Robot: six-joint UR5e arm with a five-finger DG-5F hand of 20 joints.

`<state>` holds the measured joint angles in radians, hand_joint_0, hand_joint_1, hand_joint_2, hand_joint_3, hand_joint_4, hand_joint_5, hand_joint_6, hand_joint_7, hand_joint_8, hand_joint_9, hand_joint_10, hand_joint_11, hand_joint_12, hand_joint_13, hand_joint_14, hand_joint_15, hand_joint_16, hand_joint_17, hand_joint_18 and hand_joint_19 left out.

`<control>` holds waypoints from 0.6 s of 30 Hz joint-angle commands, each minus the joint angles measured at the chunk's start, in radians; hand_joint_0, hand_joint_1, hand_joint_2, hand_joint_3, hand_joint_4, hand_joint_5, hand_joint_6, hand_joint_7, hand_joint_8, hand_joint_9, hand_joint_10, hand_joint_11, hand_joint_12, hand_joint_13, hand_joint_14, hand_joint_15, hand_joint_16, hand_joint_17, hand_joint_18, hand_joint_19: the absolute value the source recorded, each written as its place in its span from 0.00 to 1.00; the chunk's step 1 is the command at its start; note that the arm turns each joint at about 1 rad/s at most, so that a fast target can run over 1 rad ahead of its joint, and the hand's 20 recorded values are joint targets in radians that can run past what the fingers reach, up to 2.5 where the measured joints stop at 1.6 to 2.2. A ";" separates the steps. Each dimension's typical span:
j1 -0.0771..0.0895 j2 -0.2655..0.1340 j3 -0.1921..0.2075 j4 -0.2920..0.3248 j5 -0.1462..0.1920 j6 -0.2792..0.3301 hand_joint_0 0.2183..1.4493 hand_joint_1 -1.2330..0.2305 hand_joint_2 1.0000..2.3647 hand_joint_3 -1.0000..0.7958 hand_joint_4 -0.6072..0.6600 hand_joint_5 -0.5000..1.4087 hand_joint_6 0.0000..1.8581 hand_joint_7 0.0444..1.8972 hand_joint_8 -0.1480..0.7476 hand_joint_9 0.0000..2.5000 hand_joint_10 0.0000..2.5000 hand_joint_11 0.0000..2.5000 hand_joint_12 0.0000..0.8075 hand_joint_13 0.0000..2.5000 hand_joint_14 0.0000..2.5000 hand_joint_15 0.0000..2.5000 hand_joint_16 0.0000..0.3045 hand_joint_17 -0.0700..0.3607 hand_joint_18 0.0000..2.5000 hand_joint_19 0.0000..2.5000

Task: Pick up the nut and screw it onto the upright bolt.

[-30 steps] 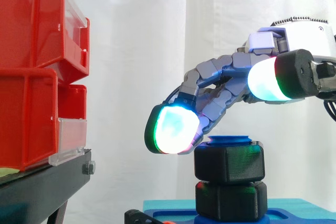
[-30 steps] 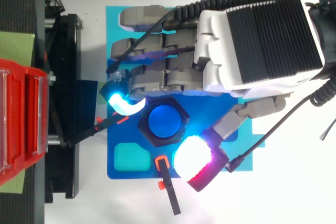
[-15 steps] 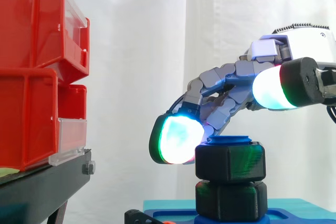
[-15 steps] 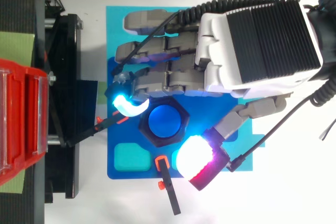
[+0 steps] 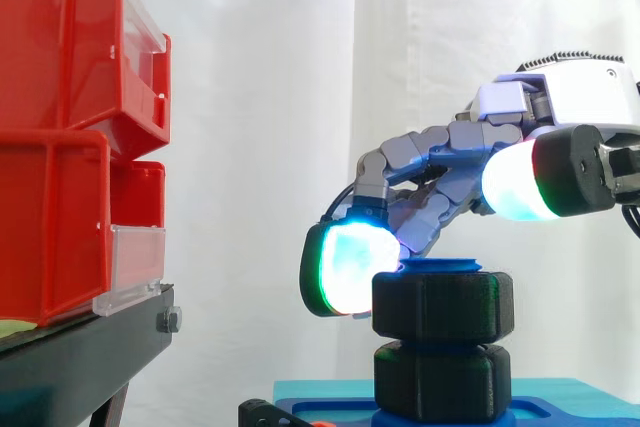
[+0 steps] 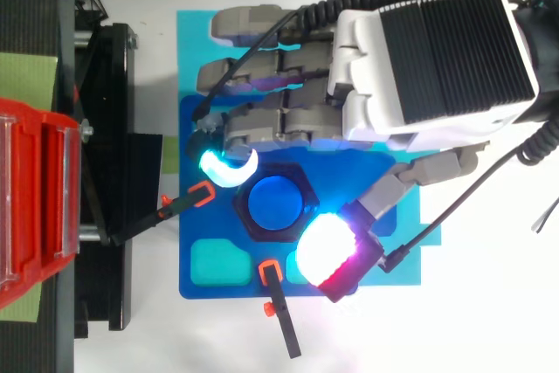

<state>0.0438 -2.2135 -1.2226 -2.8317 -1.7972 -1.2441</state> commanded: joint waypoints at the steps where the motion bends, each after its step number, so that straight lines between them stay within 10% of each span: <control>1: -0.005 0.000 0.000 -0.002 0.001 0.000 0.23 0.61 0.00 0.28 0.64 0.17 0.27 0.65 0.47 0.23 0.00 0.00 0.39 0.15 0.00 0.00 0.12 0.35 0.02 0.00; 18: -0.041 0.001 0.000 0.002 -0.010 0.002 0.24 0.61 0.00 0.28 0.66 0.18 0.46 0.48 0.55 0.35 0.00 0.06 0.38 0.21 0.00 0.00 0.10 0.31 0.07 0.00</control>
<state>0.0079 -2.2122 -1.2226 -2.8309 -1.8067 -1.2420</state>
